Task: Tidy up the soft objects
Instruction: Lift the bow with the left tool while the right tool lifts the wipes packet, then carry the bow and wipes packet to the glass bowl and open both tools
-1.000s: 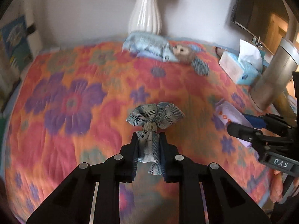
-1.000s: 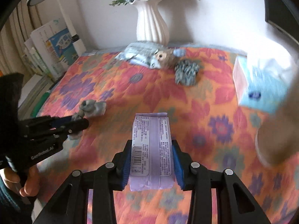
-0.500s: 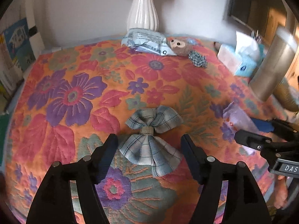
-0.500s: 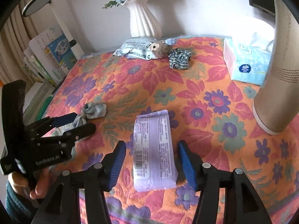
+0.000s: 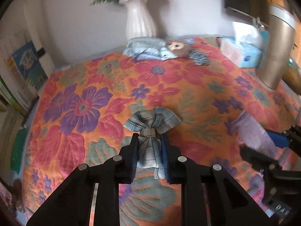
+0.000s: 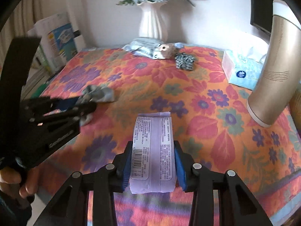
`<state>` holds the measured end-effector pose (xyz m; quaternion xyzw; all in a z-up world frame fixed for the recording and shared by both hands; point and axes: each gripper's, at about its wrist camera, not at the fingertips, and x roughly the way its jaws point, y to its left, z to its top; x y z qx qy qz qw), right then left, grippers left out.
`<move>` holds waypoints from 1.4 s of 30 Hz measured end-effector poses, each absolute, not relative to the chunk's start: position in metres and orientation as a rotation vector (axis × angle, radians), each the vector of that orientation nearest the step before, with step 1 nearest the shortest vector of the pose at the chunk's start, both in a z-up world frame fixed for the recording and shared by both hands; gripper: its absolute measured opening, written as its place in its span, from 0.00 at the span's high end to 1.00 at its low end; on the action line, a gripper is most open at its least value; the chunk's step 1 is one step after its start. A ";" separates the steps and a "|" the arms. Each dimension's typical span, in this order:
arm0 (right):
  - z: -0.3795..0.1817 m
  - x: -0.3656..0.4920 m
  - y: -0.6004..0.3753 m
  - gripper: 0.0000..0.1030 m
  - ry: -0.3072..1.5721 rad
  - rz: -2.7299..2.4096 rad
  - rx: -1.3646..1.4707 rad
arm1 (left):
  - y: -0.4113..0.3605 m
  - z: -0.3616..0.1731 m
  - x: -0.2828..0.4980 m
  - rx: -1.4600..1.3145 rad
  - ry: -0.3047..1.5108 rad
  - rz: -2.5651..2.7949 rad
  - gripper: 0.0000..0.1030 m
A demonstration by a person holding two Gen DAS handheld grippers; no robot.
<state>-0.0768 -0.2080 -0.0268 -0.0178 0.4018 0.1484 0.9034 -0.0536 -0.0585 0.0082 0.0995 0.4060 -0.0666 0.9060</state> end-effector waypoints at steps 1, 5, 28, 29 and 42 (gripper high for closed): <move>-0.026 -0.082 -0.212 0.63 0.832 0.307 -0.032 | -0.061 0.011 -0.059 0.201 0.829 -0.156 0.81; -0.020 -0.098 -0.247 0.63 0.849 0.265 0.029 | -0.075 0.022 -0.084 0.114 0.800 -0.270 0.81; 0.099 -0.158 -0.513 0.63 0.558 -0.069 0.387 | -0.275 0.116 -0.136 0.149 0.609 -0.828 0.81; 0.102 -0.154 -0.522 0.63 0.555 -0.084 0.394 | -0.290 0.121 -0.133 0.157 0.595 -0.842 0.81; 0.095 -0.060 -0.627 0.61 0.607 -0.208 0.526 | -0.422 0.114 -0.057 0.209 0.577 -0.771 0.78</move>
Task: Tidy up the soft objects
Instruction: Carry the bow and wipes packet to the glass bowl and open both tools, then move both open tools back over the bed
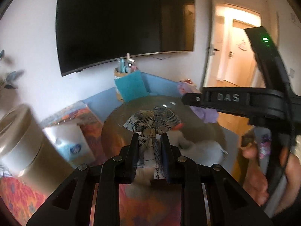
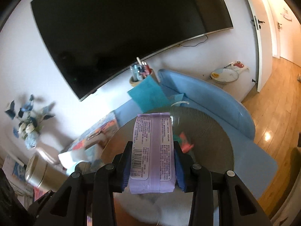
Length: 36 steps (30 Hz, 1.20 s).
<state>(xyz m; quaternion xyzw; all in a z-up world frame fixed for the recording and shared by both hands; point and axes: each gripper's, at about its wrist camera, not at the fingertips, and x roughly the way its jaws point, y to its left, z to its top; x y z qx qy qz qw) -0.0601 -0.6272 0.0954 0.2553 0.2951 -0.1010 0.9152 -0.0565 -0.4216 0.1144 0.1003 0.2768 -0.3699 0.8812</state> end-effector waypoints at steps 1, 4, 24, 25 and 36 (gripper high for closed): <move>0.094 -0.054 -0.632 0.57 0.622 -0.209 0.530 | -0.426 0.113 -0.051 0.206 0.577 -0.756 0.74; 0.088 -0.050 -0.644 0.27 0.638 -0.211 0.580 | -0.438 0.106 -0.036 0.200 0.591 -0.713 0.61; 0.114 -0.139 -0.540 0.25 0.601 -0.076 0.367 | -0.342 0.126 -0.150 0.315 0.462 -0.827 0.20; 0.116 -0.143 -0.524 0.25 0.604 -0.055 0.326 | -0.329 0.127 -0.150 0.305 0.476 -0.815 0.20; 0.112 -0.137 -0.324 0.24 0.604 0.263 -0.118 | -0.158 0.142 -0.107 0.122 0.551 -0.466 0.20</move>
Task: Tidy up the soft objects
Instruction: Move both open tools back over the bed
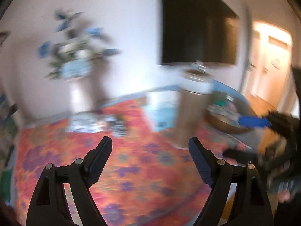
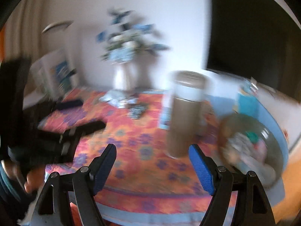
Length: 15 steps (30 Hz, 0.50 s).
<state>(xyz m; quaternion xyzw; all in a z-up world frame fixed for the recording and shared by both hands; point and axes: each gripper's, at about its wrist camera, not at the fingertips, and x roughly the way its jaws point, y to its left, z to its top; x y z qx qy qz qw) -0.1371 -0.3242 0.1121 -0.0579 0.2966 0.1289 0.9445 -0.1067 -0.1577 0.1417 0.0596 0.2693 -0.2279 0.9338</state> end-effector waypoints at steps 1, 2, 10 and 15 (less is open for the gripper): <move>0.111 -0.133 -0.306 0.24 0.598 0.271 -0.154 | -0.136 0.144 -0.100 0.087 0.551 -0.419 0.20; 0.110 -0.126 -0.287 0.24 0.595 0.281 -0.183 | -0.124 0.145 -0.094 0.069 0.552 -0.390 0.20; 0.089 -0.046 -0.230 0.24 0.638 0.314 -0.075 | -0.060 0.114 -0.048 0.074 0.558 -0.144 0.20; 0.059 -0.005 -0.214 0.24 0.621 0.263 -0.061 | -0.049 0.062 -0.022 0.088 0.628 -0.101 0.20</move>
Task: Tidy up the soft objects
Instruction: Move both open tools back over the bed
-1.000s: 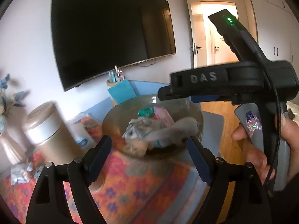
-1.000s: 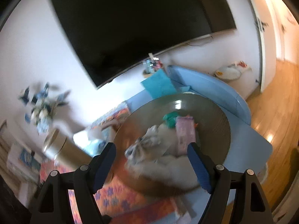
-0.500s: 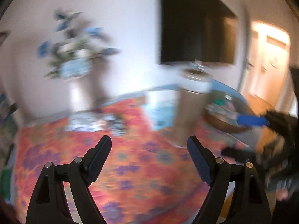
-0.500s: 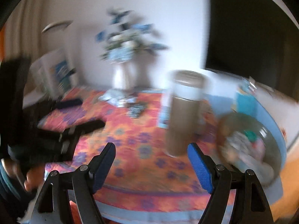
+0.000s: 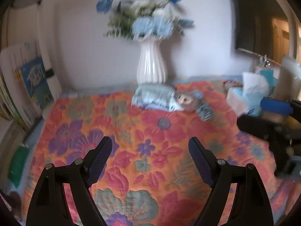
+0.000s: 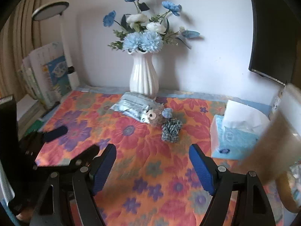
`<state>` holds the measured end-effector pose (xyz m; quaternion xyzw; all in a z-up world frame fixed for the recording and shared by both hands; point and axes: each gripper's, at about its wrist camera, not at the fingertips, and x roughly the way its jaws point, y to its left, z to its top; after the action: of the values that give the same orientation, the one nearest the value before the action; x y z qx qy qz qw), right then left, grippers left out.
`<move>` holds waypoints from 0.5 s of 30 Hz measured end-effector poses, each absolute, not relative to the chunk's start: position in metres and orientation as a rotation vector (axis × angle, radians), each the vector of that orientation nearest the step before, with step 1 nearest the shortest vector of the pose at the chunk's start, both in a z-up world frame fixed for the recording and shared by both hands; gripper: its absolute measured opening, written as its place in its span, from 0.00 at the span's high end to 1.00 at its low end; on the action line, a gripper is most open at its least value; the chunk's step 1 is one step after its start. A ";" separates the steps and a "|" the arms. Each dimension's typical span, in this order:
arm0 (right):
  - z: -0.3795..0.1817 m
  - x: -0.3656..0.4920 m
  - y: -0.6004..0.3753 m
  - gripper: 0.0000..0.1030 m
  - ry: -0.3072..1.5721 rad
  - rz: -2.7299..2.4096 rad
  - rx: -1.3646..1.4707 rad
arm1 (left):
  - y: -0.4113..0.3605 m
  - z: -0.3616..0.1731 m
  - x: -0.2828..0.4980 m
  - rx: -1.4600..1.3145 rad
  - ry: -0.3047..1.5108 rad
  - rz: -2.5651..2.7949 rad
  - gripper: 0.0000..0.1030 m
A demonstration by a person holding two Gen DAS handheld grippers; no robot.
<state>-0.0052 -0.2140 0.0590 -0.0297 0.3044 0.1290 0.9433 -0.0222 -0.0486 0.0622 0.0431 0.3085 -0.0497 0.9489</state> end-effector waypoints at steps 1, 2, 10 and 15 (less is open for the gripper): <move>0.052 -0.001 -0.212 0.24 0.618 0.253 -0.066 | -0.045 0.053 -0.017 0.074 0.644 -0.097 0.20; 0.045 0.003 -0.210 0.24 0.622 0.247 -0.067 | -0.043 0.047 -0.015 0.059 0.657 -0.099 0.20; 0.015 0.017 -0.222 0.21 0.688 0.237 0.021 | -0.023 0.034 -0.002 -0.072 0.732 -0.113 0.20; 0.016 0.009 -0.225 0.07 0.662 0.224 0.019 | -0.016 0.029 0.001 -0.116 0.759 -0.105 0.20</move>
<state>0.0088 -0.2246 0.0164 0.0094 0.3241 0.1100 0.9396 0.0015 -0.0159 0.0291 -0.0564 0.3699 -0.0511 0.9260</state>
